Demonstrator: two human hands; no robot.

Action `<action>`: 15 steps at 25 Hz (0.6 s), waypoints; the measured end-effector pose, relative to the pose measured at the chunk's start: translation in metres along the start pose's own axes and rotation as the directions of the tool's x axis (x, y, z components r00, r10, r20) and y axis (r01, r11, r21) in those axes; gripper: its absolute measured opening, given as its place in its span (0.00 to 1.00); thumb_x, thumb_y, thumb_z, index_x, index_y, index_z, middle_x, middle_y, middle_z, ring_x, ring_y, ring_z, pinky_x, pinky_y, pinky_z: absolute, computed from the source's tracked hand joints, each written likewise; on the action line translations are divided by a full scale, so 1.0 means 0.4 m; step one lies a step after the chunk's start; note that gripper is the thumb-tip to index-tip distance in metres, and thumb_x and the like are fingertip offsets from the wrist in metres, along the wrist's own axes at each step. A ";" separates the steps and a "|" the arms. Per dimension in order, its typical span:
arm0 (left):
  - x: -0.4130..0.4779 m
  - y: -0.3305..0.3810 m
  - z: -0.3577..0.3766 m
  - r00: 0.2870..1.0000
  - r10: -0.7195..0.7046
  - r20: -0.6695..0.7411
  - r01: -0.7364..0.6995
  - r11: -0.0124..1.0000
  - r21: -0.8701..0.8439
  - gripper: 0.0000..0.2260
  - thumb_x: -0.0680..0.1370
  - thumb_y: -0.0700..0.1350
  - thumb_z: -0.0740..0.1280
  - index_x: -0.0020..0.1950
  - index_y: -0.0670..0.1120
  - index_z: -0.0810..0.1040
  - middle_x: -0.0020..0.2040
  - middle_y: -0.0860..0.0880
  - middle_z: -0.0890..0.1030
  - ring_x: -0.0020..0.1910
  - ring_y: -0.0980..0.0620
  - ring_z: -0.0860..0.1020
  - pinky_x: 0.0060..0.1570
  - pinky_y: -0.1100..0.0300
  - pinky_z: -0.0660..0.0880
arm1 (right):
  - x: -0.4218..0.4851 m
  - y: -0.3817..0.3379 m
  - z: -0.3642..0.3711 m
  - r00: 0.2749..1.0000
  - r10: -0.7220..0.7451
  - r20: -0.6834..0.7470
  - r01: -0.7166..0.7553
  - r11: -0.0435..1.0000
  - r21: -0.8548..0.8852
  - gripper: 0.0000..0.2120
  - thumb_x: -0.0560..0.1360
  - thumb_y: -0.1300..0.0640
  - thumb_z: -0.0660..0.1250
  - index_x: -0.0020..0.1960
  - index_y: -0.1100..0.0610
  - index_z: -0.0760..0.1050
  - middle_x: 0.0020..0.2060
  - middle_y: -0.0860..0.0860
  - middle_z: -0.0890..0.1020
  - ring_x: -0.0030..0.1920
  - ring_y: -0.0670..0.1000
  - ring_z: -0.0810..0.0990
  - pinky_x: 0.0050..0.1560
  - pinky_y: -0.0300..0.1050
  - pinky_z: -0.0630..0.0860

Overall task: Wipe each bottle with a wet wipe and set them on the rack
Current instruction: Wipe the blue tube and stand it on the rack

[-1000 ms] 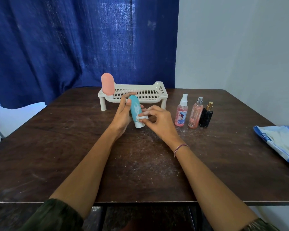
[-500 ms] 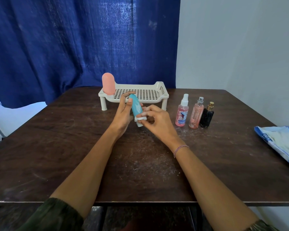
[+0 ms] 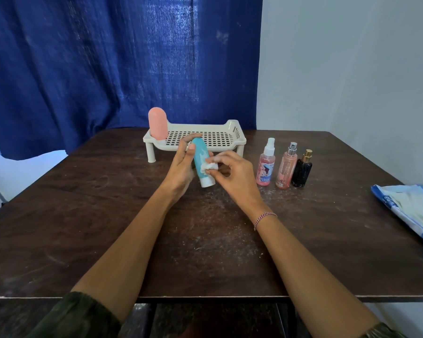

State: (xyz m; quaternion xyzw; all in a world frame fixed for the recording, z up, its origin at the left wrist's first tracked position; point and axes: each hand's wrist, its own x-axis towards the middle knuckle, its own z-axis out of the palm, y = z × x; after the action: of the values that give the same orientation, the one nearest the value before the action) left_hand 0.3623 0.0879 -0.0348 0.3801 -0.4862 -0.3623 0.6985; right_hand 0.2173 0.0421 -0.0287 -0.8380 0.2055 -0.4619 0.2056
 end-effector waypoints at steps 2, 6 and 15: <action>0.001 0.001 0.000 1.000 0.008 -0.002 -0.008 1.000 0.018 0.12 0.83 0.47 0.51 0.65 0.50 0.67 0.55 0.50 0.75 0.54 0.50 0.78 0.50 0.56 0.78 | -0.004 -0.007 0.005 0.999 -0.036 0.023 0.036 0.999 0.009 0.12 0.69 0.61 0.73 0.53 0.60 0.81 0.50 0.54 0.81 0.51 0.44 0.78 0.52 0.33 0.76; 0.003 0.005 -0.003 0.999 -0.018 -0.029 0.019 1.000 0.018 0.12 0.83 0.47 0.51 0.65 0.52 0.67 0.63 0.46 0.70 0.56 0.50 0.78 0.57 0.52 0.77 | -0.002 -0.001 -0.009 0.992 -0.059 0.114 0.064 0.997 -0.040 0.11 0.68 0.62 0.74 0.50 0.59 0.82 0.49 0.52 0.82 0.53 0.45 0.79 0.54 0.38 0.77; -0.001 0.009 0.002 0.997 -0.027 0.068 0.027 1.000 -0.001 0.15 0.80 0.51 0.58 0.66 0.53 0.69 0.58 0.51 0.75 0.55 0.53 0.78 0.49 0.58 0.78 | 0.001 0.001 -0.009 0.999 -0.031 -0.038 0.028 0.997 -0.071 0.12 0.69 0.60 0.73 0.52 0.60 0.81 0.49 0.52 0.82 0.48 0.41 0.77 0.47 0.25 0.72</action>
State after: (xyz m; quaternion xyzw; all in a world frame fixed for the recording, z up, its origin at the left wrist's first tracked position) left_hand 0.3619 0.0897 -0.0318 0.3733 -0.5041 -0.3849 0.6770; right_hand 0.2143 0.0411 -0.0268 -0.8384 0.2131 -0.4736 0.1652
